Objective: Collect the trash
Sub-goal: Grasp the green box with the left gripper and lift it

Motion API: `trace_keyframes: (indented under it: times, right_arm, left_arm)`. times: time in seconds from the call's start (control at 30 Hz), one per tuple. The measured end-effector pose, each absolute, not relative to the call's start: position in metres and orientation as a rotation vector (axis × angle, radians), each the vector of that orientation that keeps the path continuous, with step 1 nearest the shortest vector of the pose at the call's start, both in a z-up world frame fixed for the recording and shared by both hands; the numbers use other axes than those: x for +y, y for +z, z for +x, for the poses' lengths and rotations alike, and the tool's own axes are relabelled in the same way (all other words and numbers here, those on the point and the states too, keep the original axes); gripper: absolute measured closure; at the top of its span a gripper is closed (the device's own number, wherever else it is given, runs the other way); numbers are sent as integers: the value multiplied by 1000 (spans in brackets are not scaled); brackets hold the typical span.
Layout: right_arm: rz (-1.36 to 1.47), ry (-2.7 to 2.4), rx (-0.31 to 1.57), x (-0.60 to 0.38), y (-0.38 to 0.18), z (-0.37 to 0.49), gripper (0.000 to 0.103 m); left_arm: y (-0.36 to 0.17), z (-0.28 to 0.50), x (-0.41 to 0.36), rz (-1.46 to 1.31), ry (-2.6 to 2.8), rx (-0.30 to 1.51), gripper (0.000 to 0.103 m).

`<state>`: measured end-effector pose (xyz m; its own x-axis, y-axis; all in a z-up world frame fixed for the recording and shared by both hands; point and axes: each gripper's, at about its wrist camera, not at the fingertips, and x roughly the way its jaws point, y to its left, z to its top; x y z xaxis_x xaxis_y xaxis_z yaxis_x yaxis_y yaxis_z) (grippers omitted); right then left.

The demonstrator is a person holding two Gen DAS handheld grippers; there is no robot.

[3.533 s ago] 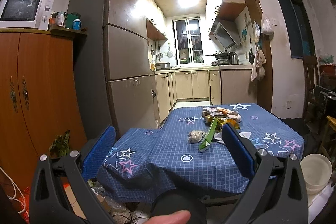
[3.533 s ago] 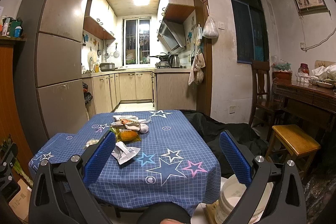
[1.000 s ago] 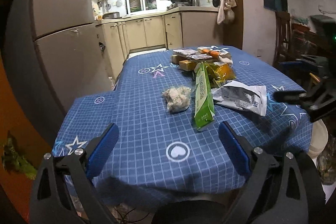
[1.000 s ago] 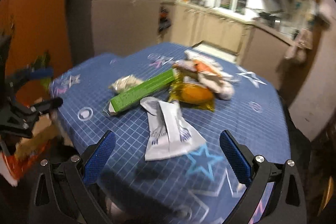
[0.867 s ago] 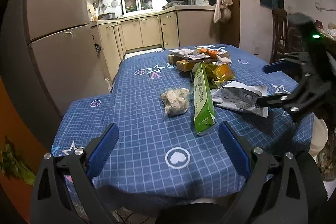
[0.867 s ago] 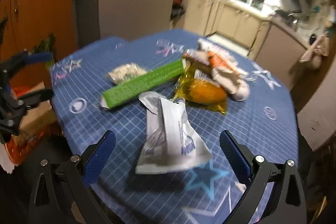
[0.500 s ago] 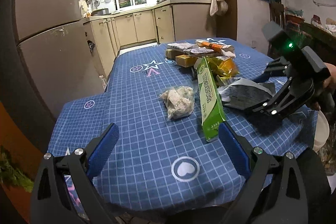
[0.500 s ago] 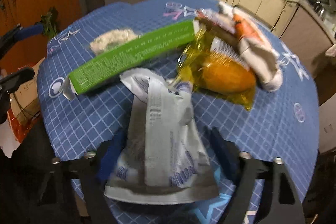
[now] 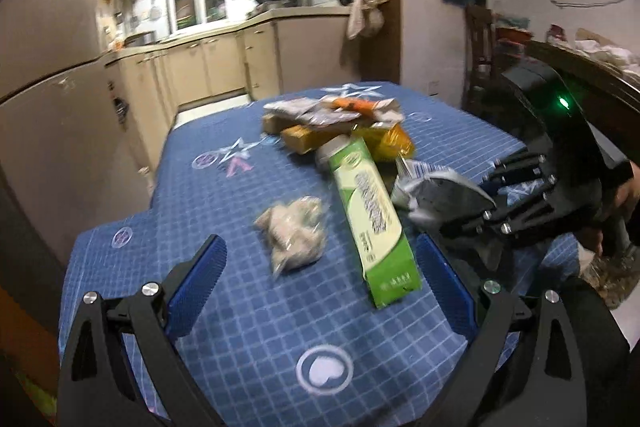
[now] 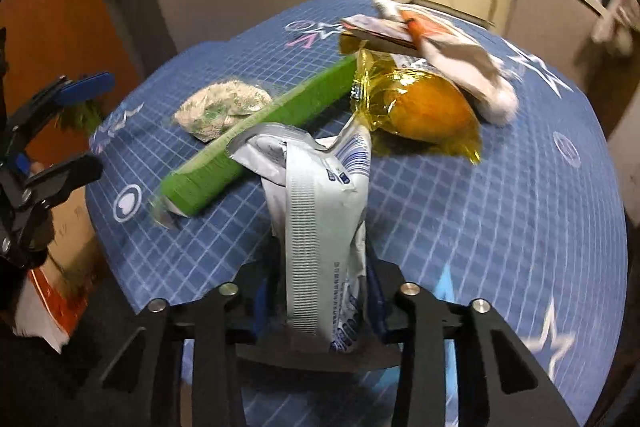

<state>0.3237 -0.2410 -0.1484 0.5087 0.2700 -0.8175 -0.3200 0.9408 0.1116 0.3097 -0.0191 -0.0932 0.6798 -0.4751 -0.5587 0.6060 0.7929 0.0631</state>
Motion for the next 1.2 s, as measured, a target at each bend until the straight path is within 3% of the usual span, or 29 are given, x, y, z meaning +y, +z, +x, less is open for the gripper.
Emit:
trace_keyframes:
  times: [0.4,0.7,0.77,0.83,0.9,1.2]
  right_arm:
    - [273,226,834,-305,-114,220,69]
    - [375,184,793,-348,-117,163,68]
    - [395,160,784,-360,-122,153,68]
    - [412,133,773,-370,-124,144,68]
    - [425,112,762,-378,-127,138,68]
    - [461,-34,695,-411,-122,93,68]
  left_arm:
    - [-119,324,-78,252,-735,692,11]
    - [-156,370,-114,176,-478,823,31]
    - [-155,373,-121,190,-449,821,41]
    - [-154,372,-122,204,-405,805,60]
    - [-152,368,-116,203,-407,800,66]
    - [-142,298,-87,182,-394,752,68]
